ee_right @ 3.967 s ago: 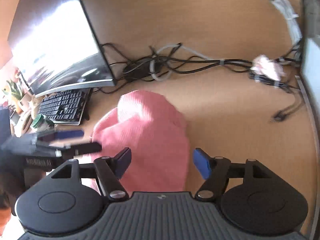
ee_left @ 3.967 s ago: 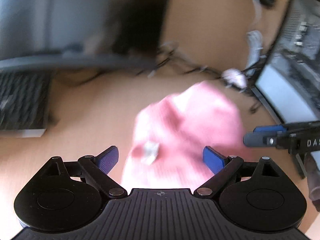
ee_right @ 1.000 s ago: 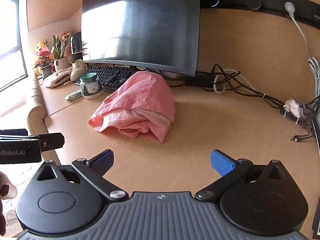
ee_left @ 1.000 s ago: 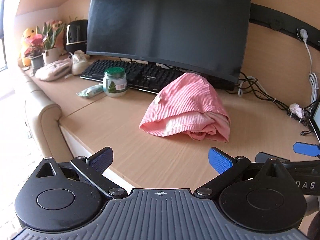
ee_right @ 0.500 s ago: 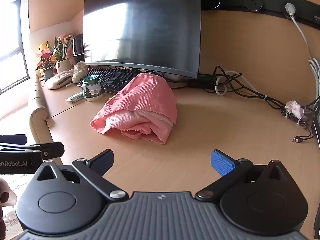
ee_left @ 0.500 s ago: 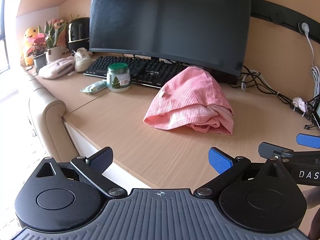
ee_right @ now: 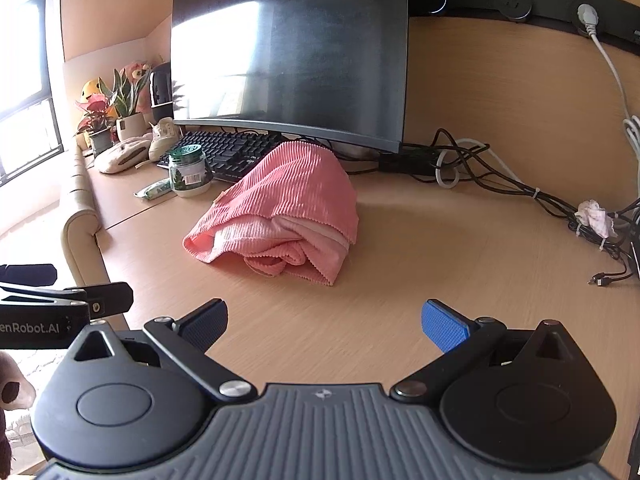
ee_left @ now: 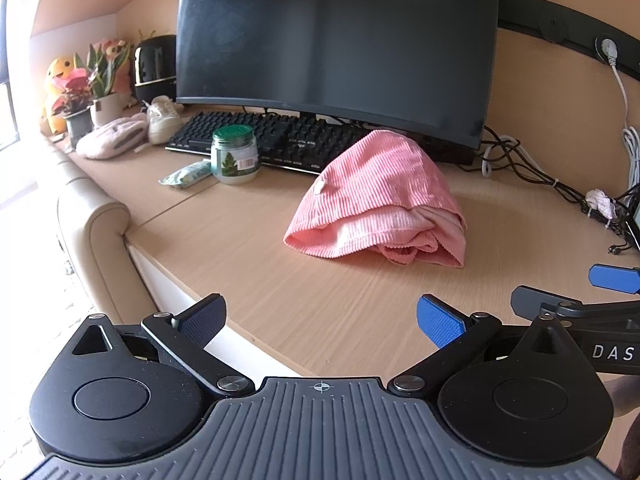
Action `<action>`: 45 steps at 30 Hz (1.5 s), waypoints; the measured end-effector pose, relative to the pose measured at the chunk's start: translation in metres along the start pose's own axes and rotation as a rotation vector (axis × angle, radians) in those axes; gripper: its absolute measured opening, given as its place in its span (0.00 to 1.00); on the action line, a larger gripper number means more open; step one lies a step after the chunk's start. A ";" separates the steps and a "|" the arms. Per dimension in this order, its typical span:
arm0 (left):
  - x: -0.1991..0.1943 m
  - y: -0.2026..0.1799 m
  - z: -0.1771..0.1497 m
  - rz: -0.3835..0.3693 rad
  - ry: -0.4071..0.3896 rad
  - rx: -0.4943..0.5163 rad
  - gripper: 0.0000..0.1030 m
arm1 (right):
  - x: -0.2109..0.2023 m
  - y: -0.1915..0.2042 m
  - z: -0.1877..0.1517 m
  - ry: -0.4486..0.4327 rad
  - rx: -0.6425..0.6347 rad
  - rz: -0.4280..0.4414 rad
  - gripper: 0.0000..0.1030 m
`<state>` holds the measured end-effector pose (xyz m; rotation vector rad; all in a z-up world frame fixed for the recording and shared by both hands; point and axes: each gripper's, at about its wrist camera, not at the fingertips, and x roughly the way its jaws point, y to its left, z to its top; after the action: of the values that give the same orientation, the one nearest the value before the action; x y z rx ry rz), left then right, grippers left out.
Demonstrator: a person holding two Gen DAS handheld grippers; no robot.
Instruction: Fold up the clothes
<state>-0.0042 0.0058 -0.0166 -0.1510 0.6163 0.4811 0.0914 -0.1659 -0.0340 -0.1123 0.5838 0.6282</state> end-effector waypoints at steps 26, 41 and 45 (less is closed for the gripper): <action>0.003 -0.004 0.000 0.022 0.012 -0.008 1.00 | 0.004 -0.003 0.000 0.008 -0.012 0.010 1.00; 0.004 0.000 0.000 0.014 0.016 -0.014 1.00 | 0.002 -0.001 0.000 0.004 -0.014 -0.001 1.00; 0.004 0.002 0.000 0.011 0.012 -0.017 1.00 | 0.002 0.000 0.000 0.008 -0.011 -0.004 1.00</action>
<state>-0.0019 0.0088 -0.0190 -0.1673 0.6252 0.4964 0.0930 -0.1643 -0.0351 -0.1266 0.5879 0.6270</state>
